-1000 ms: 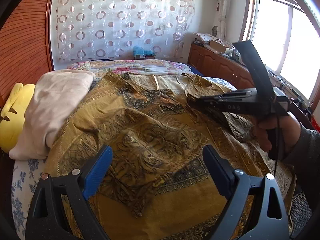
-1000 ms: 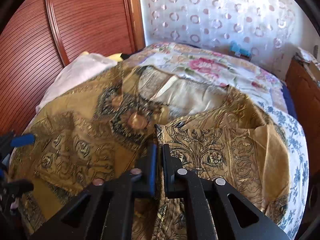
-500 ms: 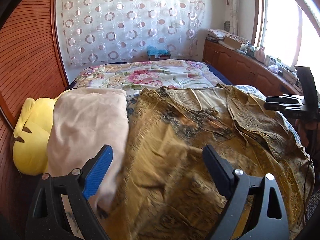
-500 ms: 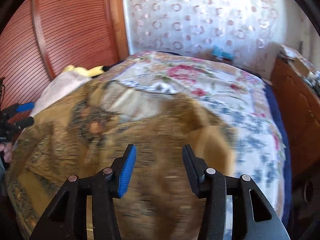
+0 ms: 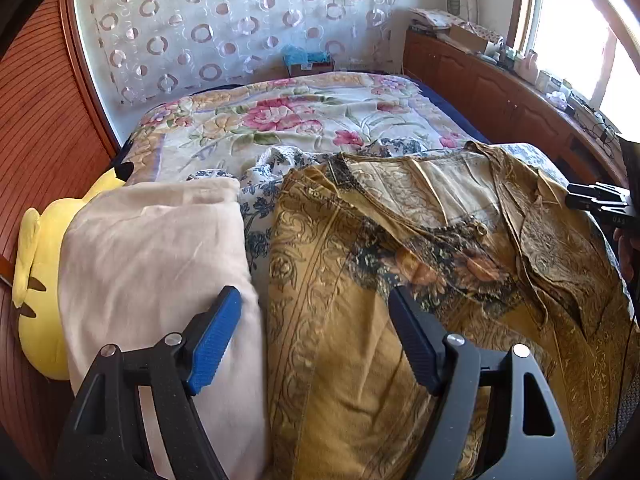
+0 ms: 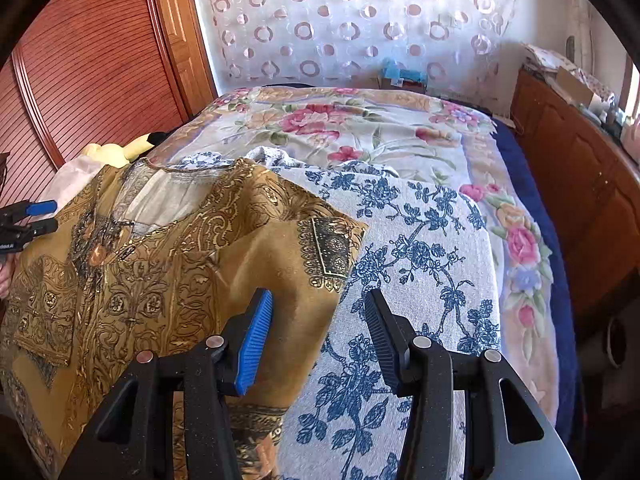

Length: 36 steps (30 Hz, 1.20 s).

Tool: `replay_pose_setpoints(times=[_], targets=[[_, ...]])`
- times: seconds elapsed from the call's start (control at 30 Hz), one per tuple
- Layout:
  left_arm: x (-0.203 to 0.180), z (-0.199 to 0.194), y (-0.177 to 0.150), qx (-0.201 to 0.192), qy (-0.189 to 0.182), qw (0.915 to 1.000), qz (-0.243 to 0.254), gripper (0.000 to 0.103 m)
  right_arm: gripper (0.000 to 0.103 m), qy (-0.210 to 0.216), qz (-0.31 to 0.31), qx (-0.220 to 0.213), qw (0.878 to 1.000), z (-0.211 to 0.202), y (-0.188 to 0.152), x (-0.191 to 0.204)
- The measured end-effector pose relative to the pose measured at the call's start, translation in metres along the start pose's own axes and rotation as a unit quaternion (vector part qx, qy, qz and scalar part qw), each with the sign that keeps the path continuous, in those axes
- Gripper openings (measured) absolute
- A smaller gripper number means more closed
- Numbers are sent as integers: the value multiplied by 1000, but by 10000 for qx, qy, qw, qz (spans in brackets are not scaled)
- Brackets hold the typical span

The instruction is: Fold small clothes

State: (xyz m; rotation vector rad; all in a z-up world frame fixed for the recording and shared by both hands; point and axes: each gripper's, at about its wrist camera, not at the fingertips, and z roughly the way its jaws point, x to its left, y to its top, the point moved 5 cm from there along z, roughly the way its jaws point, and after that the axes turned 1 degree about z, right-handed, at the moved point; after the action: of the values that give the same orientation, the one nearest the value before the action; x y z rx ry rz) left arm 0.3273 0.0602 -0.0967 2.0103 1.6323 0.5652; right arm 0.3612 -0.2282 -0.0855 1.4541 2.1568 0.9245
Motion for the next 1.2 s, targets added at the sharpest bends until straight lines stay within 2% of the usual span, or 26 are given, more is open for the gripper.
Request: replay_pose_setpoints(times=[0.27, 0.5, 0.67, 0.83, 0.93, 1.0, 1.1, 1.17, 1.2], targets=[[-2, 24, 11, 444, 61, 9988, 179, 73, 50, 213, 42, 154, 9996, 9, 9, -7], [-3, 31, 8, 518, 81, 9982, 290, 73, 50, 122, -163, 172, 9996, 15, 10, -4], [-8, 38, 4, 650, -63, 9972, 372, 73, 53, 22, -321, 76, 9995, 16, 7, -1], [-11, 37, 4, 643, -254, 9971, 324, 58, 53, -12, -405, 12, 9992, 15, 4, -1], [-9, 34, 4, 609, -248, 9974, 295, 40, 53, -94, -468, 52, 9988, 15, 3, 0], [-7, 32, 3, 600, -239, 9975, 279, 22, 52, -139, -447, 82, 9989, 15, 4, 2], [-9, 27, 2, 535, -288, 9978, 273, 11, 32, -94, -445, 90, 9989, 14, 6, 4], [-10, 20, 3, 421, -324, 9982, 263, 9, 9, 26, -450, 143, 9989, 13, 6, 8], [-12, 15, 3, 331, -376, 9984, 244, 8, 8, 89, -461, 184, 9987, 12, 6, 11]])
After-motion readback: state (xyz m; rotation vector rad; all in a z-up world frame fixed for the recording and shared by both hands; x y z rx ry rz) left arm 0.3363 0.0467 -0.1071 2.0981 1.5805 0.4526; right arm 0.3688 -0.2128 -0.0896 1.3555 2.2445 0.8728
